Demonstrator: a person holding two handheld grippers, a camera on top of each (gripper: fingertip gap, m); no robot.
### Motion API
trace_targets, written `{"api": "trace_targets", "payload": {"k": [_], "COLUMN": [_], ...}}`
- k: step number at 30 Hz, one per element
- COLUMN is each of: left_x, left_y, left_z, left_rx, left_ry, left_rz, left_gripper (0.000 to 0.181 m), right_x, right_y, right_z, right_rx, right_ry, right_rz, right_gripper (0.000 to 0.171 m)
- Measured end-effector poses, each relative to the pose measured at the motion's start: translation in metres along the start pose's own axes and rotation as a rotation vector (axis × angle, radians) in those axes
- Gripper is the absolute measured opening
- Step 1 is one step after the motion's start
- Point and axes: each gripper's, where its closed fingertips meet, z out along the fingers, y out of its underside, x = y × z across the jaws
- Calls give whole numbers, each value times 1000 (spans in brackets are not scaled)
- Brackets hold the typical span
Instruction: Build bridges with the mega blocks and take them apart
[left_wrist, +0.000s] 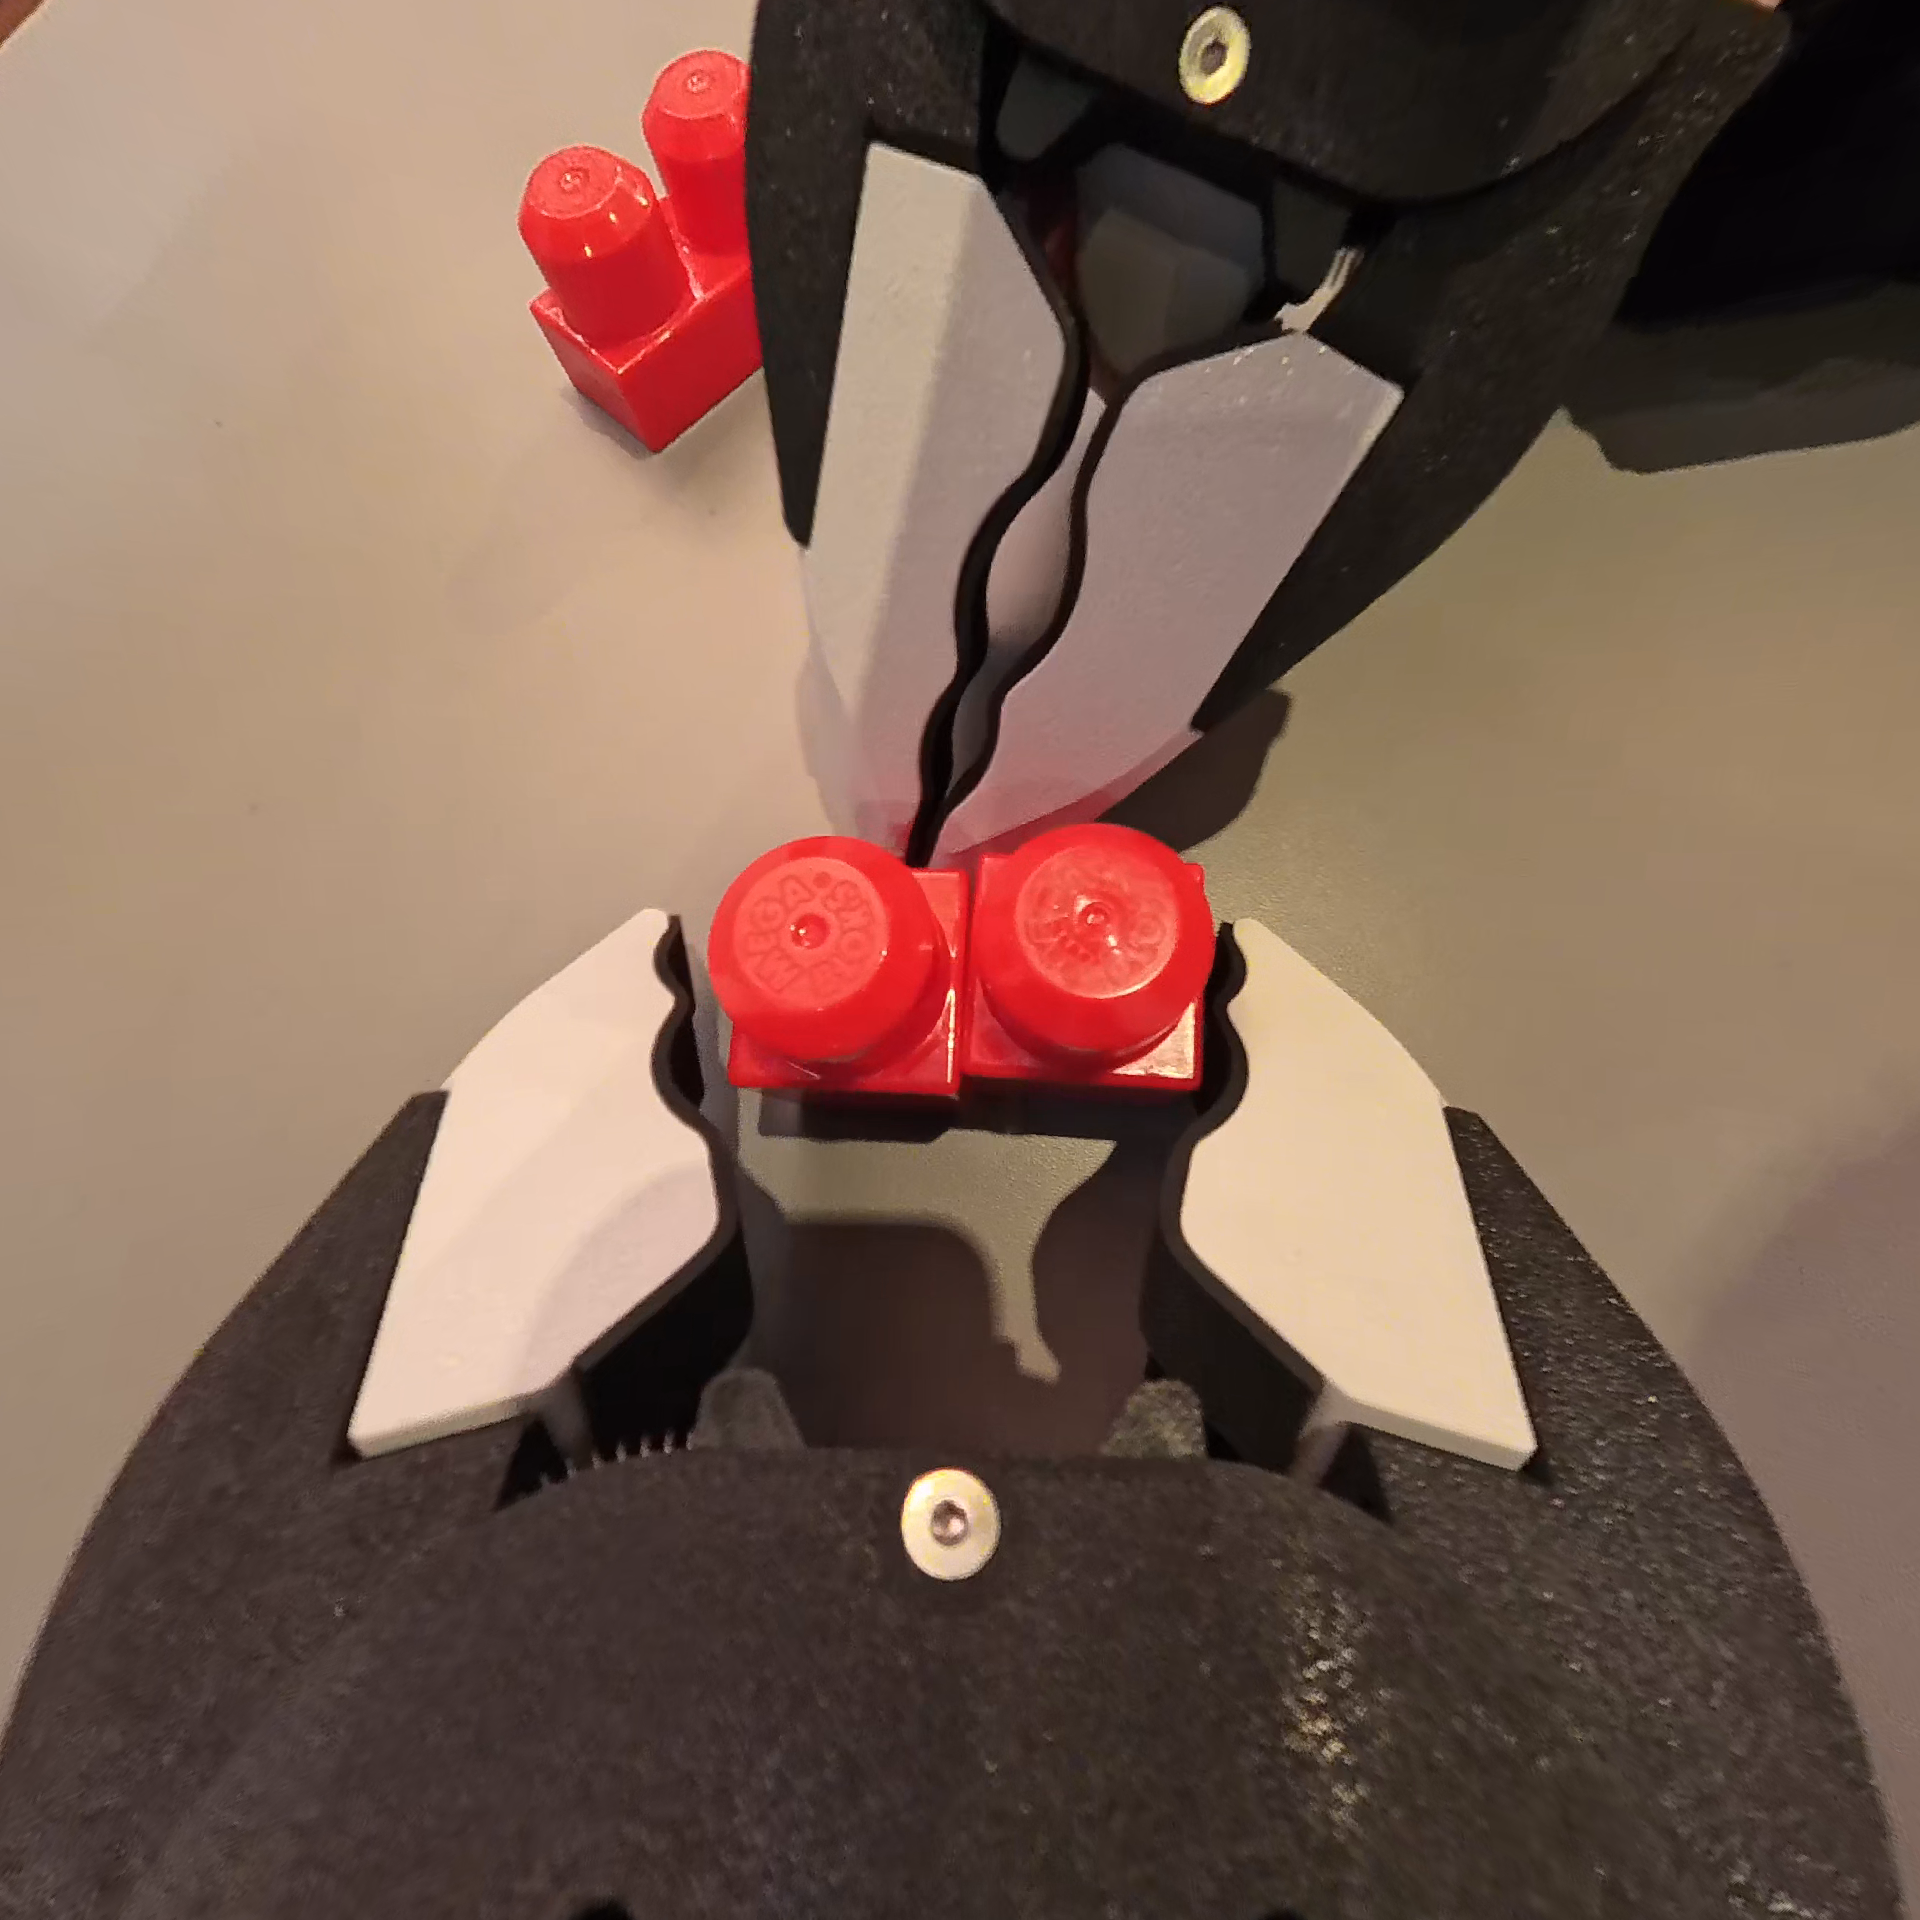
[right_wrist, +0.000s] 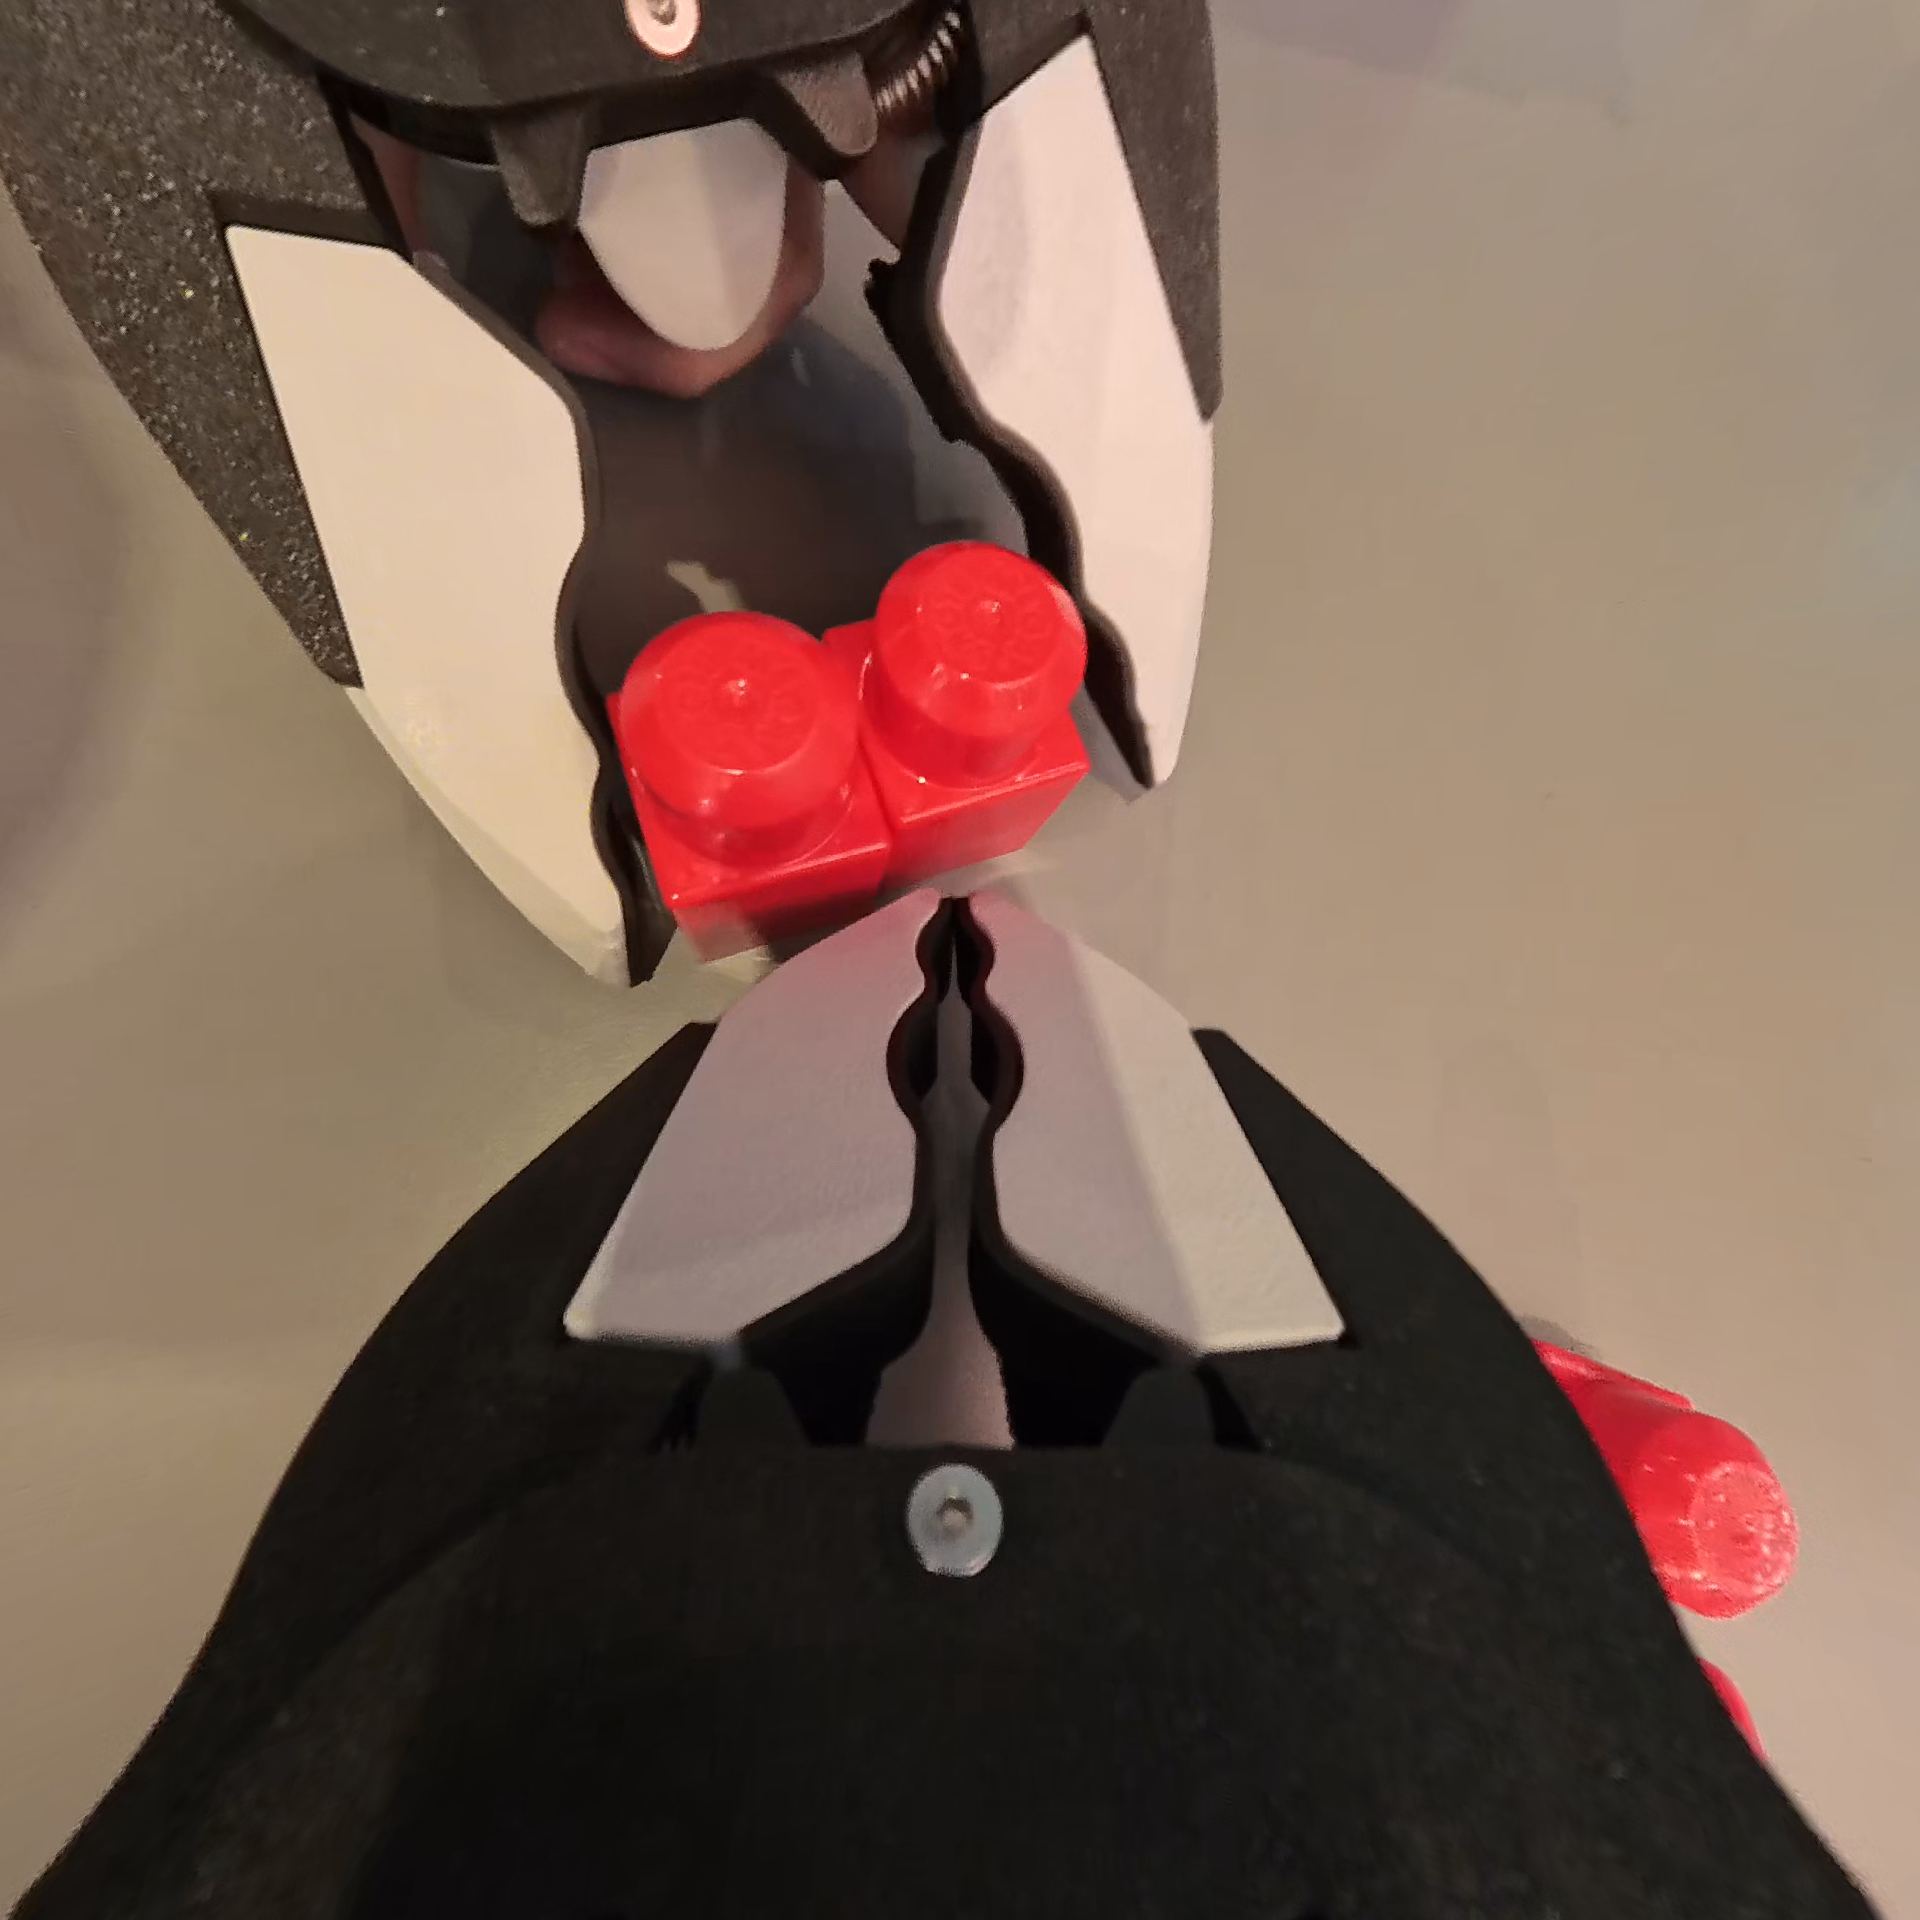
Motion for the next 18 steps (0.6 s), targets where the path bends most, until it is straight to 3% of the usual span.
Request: {"api": "trace_targets", "payload": {"k": [18], "left_x": [3], "left_y": [5], "left_z": [-3], "left_rx": [-13], "left_ry": [16], "left_rz": [-23], "left_gripper": [91], "right_x": [-14], "right_y": [0], "right_z": [1], "right_rx": [-17], "right_ry": [-46], "right_rz": [-4], "right_gripper": [0]}}
